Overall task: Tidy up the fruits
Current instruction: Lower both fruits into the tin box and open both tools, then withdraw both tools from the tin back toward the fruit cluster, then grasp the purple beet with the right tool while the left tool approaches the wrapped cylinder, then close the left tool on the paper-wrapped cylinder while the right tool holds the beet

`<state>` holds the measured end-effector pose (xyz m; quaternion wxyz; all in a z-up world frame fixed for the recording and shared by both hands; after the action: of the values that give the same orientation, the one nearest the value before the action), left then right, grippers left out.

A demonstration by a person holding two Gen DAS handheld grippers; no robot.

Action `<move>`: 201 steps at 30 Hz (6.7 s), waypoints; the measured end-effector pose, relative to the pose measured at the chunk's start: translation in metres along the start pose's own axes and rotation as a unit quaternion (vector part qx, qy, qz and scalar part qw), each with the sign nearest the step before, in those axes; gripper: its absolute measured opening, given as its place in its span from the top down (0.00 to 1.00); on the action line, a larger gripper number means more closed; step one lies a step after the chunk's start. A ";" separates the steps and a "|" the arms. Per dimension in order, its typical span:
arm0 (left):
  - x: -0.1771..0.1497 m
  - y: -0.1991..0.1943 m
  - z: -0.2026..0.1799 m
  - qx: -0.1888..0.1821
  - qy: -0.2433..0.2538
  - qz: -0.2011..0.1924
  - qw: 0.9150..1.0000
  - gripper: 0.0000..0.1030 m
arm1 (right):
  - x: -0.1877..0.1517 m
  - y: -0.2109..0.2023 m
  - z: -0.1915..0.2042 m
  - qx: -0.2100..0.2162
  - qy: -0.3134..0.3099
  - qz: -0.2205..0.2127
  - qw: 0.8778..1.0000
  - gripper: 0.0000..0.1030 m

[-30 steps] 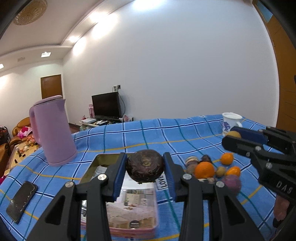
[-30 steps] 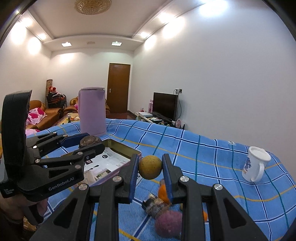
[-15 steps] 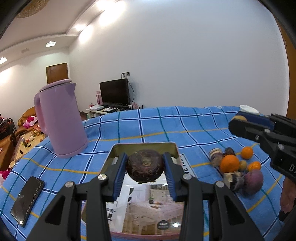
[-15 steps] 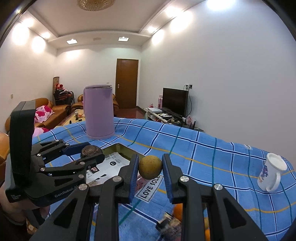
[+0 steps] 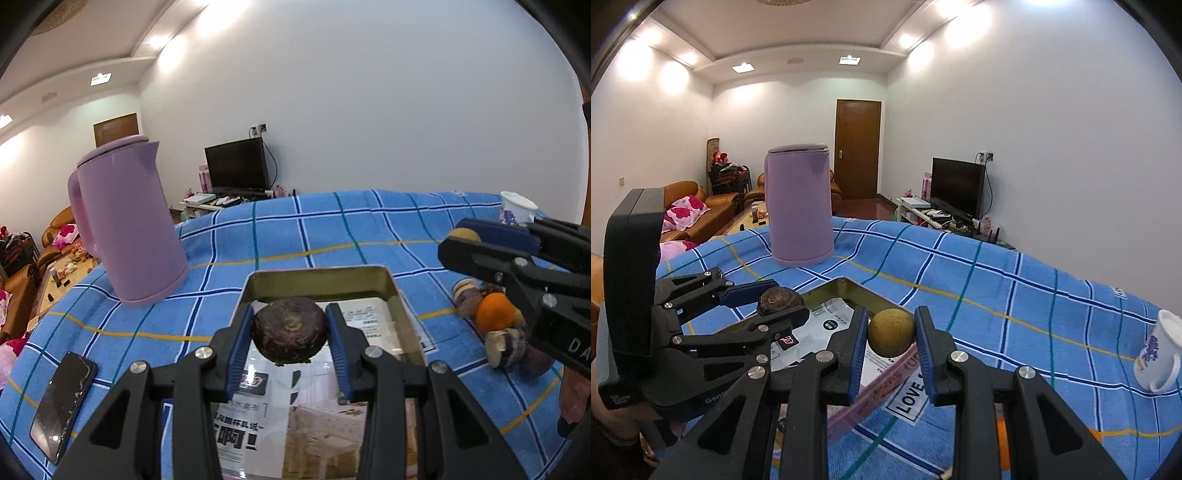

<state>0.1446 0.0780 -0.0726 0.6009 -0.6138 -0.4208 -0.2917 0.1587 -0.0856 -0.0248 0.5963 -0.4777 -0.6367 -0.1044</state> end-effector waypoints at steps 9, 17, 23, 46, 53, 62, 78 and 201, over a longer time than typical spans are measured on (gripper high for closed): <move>-0.001 0.013 0.008 0.010 0.004 0.017 1.000 0.60 | 0.001 0.023 0.014 0.014 -0.005 0.018 1.000 0.73; -0.001 0.020 0.016 0.016 0.010 0.030 0.999 0.60 | 0.001 0.040 0.026 0.022 -0.014 0.033 0.999 0.73; -0.002 0.025 0.021 0.020 0.013 0.042 0.999 0.60 | -0.005 0.050 0.030 0.024 -0.014 0.049 0.998 0.73; -0.013 0.039 0.024 0.029 0.032 0.069 0.997 0.59 | -0.023 0.071 0.040 0.037 -0.019 0.088 0.995 0.73; -0.016 0.039 0.024 0.031 0.032 0.072 0.996 0.58 | -0.024 0.071 0.040 0.038 -0.017 0.090 0.995 0.73; -0.007 0.024 0.034 0.070 0.028 0.037 0.996 0.31 | -0.023 0.067 0.032 0.029 0.007 0.085 0.996 0.64; -0.011 -0.041 -0.011 -0.014 -0.011 -0.013 1.000 0.00 | -0.048 -0.054 -0.010 -0.055 0.003 0.056 0.997 0.35; -0.038 -0.034 -0.145 -0.129 0.003 0.005 0.992 0.56 | -0.103 -0.110 -0.083 -0.120 0.085 0.019 0.989 0.48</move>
<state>0.1183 -0.0738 -0.0728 0.5197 -0.6871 -0.3749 -0.3424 0.1155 -0.2511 -0.0431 0.5881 -0.5476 -0.5573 -0.2089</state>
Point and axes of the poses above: each gripper's, at about its wrist camera, not at the fingertips, and y roughly the way its jaws point, z to its left, x to its top, the point moved 8 cm from there along y, roughly the way its jaws point, and after that the axes turned 13 degrees about -y, right-handed, at the moved point
